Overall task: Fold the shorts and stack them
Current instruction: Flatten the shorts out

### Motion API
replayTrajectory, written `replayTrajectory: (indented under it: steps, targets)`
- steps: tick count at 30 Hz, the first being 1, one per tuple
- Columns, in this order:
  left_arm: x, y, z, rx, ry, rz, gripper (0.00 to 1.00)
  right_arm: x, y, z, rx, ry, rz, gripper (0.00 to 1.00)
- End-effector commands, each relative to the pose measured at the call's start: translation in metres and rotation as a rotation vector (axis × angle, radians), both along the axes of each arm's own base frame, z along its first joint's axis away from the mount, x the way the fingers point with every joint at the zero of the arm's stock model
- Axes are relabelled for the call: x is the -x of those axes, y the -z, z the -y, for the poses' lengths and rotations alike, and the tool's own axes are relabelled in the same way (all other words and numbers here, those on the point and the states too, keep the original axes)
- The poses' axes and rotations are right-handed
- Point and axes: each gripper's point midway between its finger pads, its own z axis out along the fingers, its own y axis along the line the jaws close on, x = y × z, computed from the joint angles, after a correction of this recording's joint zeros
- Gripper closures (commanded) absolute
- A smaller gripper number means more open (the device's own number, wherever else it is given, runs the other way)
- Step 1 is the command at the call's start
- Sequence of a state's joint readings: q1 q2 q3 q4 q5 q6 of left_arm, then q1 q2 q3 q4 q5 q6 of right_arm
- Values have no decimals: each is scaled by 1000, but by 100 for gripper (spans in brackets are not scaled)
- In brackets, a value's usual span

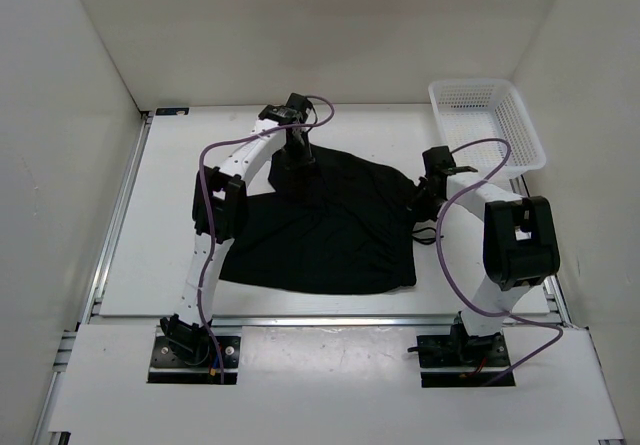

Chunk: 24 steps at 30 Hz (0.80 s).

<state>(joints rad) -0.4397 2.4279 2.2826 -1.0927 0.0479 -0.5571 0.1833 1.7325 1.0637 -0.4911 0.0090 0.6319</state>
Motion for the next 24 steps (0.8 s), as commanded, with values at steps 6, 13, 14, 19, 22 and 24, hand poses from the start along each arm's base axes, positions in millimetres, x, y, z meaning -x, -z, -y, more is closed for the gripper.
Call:
replayTrajectory:
  steps: [6, 13, 14, 19, 22, 24]
  targets:
    - [4, -41, -27, -14, -18, 51, 90, -17, -22, 1, -7, 37, 105, 100]
    - [18, -40, -61, -63, -31, 19, 90, -10, -25, 9, 21, 70, 114, 100]
    - [20, -42, -64, -74, -35, 23, 90, -8, -24, 9, 23, 70, 103, 100]
    - [20, -59, -71, -17, -35, 44, 72, -8, -33, 11, 27, 74, 124, 100]
    - [26, -55, -61, 33, 7, 19, 57, -8, -33, 11, 27, 74, 124, 100]
    - [28, -46, -59, 42, 0, 0, 90, -8, -33, 11, 27, 74, 124, 100]
